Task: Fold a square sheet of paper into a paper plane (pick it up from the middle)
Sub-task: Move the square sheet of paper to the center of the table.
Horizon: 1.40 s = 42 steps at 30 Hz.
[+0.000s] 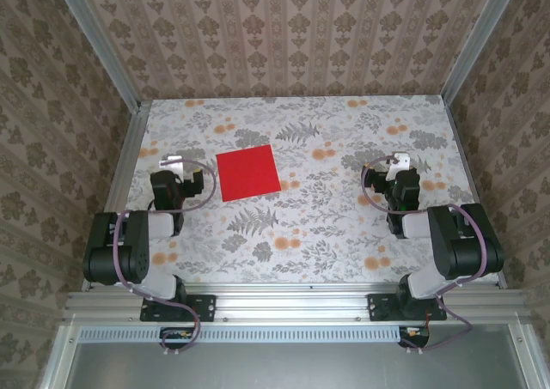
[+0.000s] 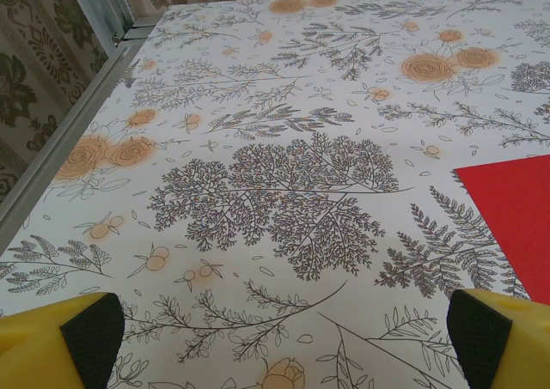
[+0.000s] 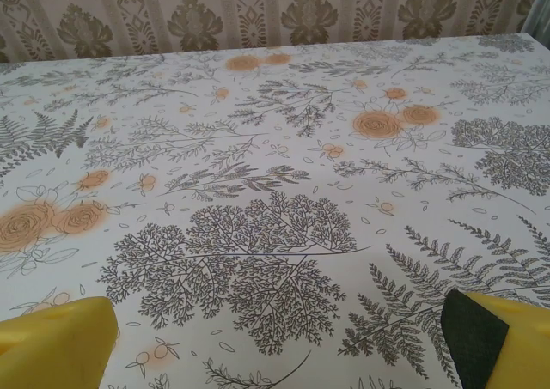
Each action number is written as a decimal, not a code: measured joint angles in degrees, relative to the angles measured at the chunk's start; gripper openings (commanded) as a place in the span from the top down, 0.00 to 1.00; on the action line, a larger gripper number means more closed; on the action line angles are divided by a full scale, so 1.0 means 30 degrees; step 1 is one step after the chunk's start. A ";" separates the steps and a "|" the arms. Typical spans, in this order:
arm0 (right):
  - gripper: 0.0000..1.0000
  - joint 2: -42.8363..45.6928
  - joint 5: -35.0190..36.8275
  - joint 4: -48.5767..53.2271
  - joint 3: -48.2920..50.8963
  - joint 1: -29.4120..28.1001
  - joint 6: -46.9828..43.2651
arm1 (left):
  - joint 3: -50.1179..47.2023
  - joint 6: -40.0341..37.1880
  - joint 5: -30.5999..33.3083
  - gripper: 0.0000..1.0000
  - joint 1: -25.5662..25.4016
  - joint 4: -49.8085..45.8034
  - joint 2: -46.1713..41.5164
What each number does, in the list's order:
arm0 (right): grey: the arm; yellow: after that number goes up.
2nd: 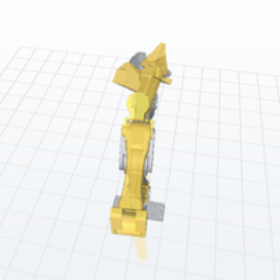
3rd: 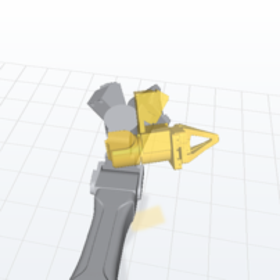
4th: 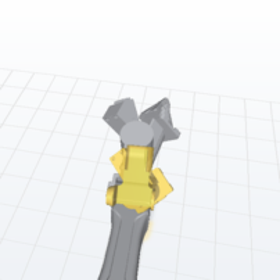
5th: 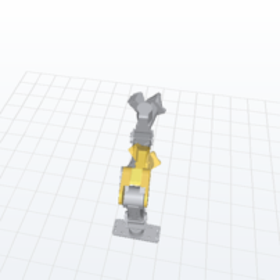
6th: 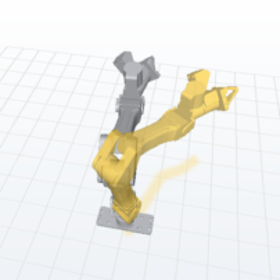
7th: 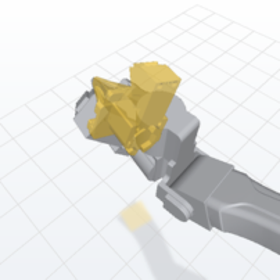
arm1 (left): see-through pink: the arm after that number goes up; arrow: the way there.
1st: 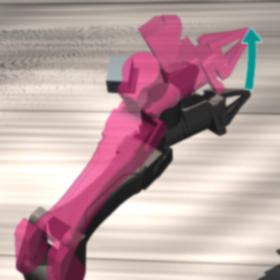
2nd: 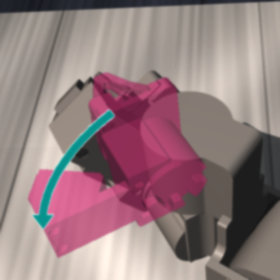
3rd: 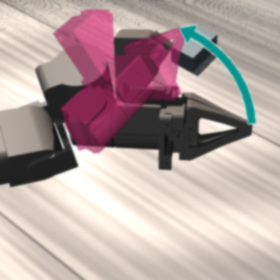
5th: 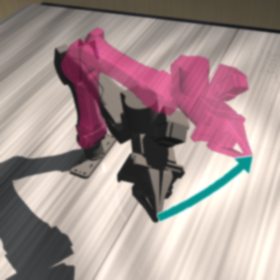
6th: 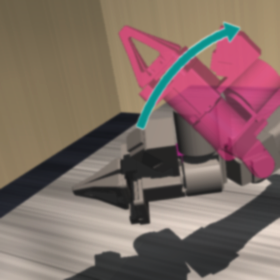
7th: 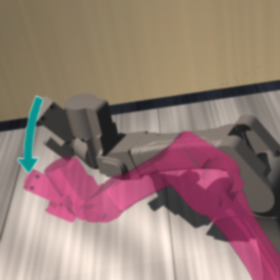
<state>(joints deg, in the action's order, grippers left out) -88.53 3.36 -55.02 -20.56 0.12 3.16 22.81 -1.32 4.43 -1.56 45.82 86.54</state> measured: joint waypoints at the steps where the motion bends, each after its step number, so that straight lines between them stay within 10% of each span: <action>1: 0.00 0.0000 -0.0022 0.0000 0.0007 0.0000 0.0000 | 0.0000 0.0000 0.0000 0.00 0.0000 0.0000 0.0000; 28: 0.00 0.0379 -0.0015 -0.0189 0.0270 -0.0109 -0.0015 | 0.0313 0.0007 0.0109 0.00 0.0000 -0.0889 -0.0087; 42: 0.00 0.4284 0.2637 1.4906 -0.8648 -0.3512 0.2900 | 0.7468 0.2550 0.1683 0.00 -0.0721 -1.3056 -0.2943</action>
<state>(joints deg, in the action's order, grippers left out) -75.68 11.27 -10.31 -46.50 -10.41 11.86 45.21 6.33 9.47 -3.73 6.66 77.71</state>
